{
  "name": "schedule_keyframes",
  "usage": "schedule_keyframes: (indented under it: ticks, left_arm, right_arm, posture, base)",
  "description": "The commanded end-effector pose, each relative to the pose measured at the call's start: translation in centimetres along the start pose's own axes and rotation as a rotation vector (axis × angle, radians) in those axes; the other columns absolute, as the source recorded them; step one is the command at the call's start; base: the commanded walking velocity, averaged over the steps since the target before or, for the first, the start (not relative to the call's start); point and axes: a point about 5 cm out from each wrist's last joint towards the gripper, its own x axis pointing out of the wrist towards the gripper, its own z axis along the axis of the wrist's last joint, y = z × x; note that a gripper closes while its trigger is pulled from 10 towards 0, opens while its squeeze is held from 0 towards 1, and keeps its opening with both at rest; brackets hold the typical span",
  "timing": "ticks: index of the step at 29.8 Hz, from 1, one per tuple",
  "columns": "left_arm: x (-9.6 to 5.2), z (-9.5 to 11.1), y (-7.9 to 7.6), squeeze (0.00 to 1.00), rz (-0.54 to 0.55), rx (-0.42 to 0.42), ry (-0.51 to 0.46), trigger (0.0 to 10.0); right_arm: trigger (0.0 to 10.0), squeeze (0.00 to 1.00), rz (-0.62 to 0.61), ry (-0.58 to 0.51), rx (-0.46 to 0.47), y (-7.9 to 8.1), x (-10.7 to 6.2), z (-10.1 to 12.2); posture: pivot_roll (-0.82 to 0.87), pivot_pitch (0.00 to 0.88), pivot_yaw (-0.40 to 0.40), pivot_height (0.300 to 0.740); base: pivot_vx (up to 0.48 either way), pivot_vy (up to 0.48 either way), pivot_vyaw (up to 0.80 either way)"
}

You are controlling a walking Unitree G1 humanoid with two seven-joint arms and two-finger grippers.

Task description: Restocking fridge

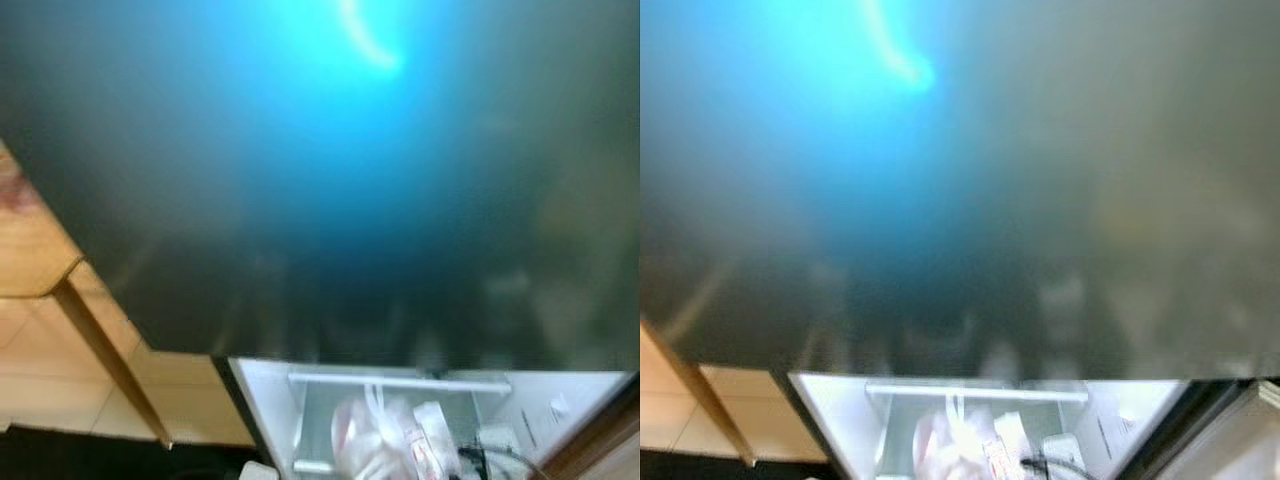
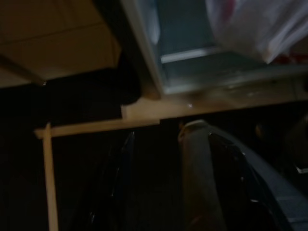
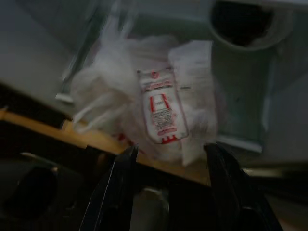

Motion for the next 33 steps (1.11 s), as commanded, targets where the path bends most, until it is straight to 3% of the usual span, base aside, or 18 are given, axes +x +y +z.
schedule_keyframes:
  ticks: [1,19,33]
  left_arm:
    - [-1.0,-2.7,-0.4,0.00,-0.012,-0.018,0.114,10.0]
    - [-1.3,-3.1,0.0,0.00,0.019,-0.046,0.120,10.0]
    - [-1.1,-2.5,0.0,0.00,-0.016,0.035,0.085,10.0]
  right_arm:
    - [10.0,0.00,0.000,-0.005,0.012,0.0,0.0,0.0]
    - [10.0,0.00,0.021,-0.033,-0.001,0.1,0.2,1.0]
    - [10.0,0.00,0.068,-0.085,0.044,1.0,0.6,2.0]
  posture:
    - [-0.09,0.065,0.041,0.740]
    - [-0.08,0.083,0.023,0.740]
    - [-0.06,0.091,0.032,0.720]
  base:
    - [0.000,0.000,0.00]
    - [0.000,0.000,0.00]
    - [0.000,0.000,0.00]
